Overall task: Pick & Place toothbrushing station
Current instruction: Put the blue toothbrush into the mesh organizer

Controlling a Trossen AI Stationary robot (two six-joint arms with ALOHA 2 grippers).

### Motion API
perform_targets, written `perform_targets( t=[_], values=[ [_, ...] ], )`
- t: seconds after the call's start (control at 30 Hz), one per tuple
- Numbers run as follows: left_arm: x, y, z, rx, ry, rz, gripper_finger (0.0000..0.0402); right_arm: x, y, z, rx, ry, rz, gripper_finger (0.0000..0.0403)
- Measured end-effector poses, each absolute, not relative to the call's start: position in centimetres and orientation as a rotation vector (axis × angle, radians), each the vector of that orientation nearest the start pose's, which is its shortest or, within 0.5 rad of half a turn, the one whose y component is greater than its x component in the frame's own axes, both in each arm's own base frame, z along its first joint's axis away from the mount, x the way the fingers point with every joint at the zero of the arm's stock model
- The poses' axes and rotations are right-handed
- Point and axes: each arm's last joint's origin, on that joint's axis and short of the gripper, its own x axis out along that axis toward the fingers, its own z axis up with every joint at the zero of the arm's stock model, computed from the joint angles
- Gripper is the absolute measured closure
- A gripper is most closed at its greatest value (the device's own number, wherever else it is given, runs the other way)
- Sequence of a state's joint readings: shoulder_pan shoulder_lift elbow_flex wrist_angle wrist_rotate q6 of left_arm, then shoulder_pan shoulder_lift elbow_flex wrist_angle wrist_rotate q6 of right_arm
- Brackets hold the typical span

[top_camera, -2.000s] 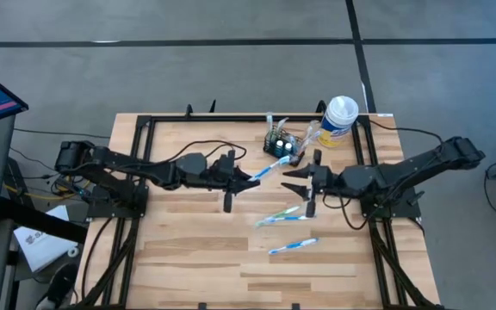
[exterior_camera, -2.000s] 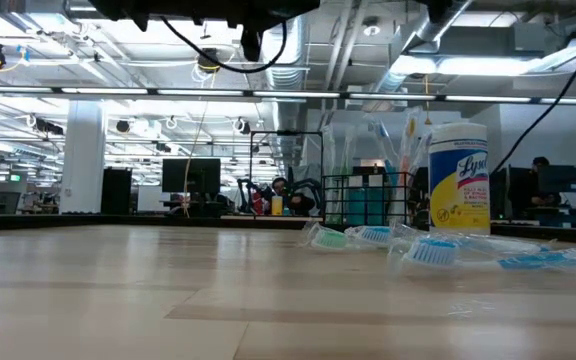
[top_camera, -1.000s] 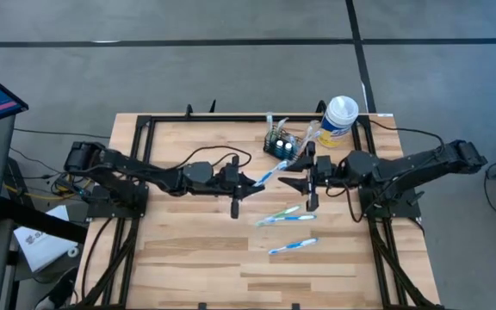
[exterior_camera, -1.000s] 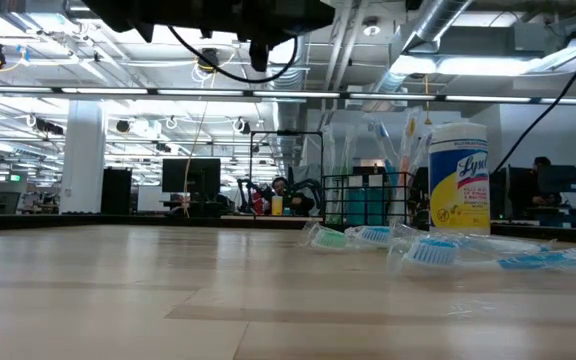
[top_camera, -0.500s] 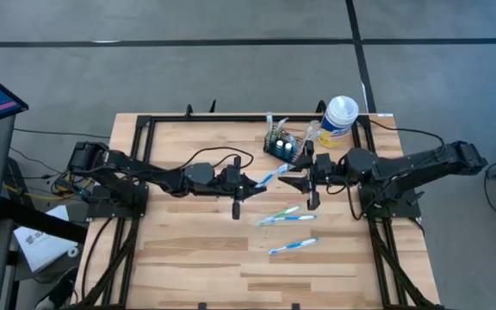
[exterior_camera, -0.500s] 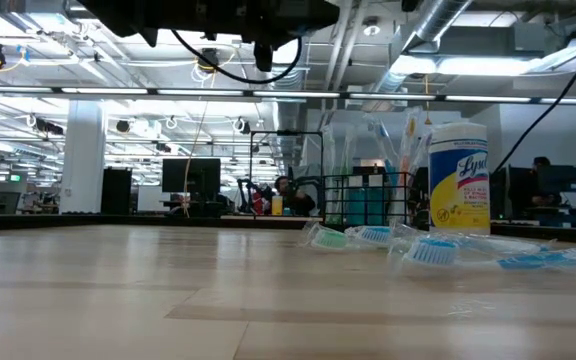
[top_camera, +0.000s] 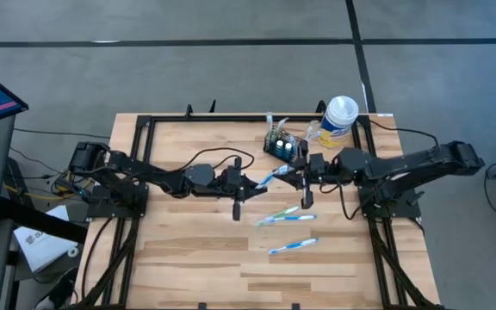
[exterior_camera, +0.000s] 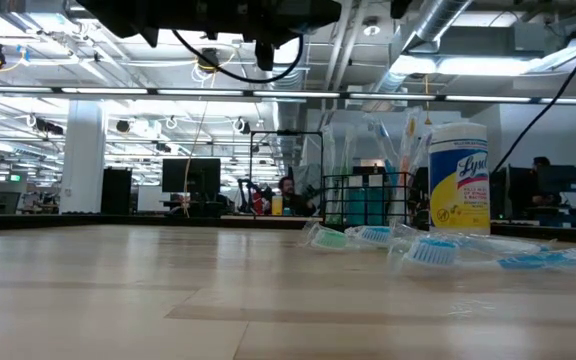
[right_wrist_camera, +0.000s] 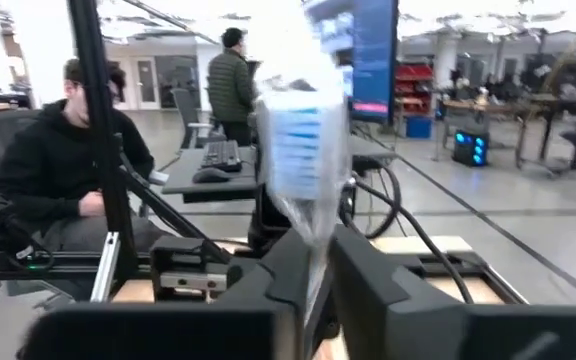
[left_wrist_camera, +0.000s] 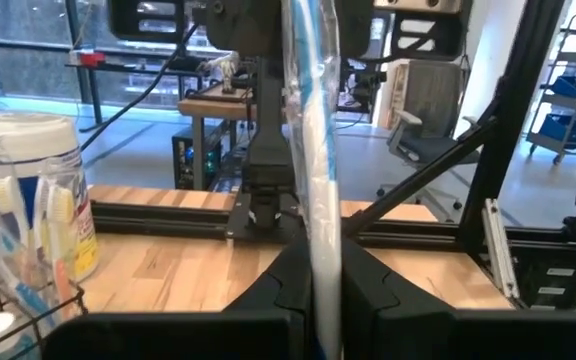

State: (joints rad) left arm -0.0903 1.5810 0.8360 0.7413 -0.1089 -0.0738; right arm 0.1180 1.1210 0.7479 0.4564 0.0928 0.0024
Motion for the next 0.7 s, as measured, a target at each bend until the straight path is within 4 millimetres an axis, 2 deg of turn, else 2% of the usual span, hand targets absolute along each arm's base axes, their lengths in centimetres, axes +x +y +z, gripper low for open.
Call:
perform_targets(
  t=[0.1, 0.27, 0.7],
  values=[
    [33.89, -2.78, 24.61, -0.071, -0.002, 0.016, 0.0392, 25.02, 2.66, 31.69, -0.006, -0.096, 0.046, 0.0393],
    [33.89, -2.77, 24.52, -0.071, 0.007, 0.018, 0.0385, 25.01, 2.67, 31.55, -0.016, -0.079, 0.051, 0.0398],
    [33.73, -2.53, 24.85, -0.088, -0.006, 0.071, 0.0333, 24.31, 2.42, 31.32, -0.026, -0.006, 0.036, 0.0402]
  ],
)
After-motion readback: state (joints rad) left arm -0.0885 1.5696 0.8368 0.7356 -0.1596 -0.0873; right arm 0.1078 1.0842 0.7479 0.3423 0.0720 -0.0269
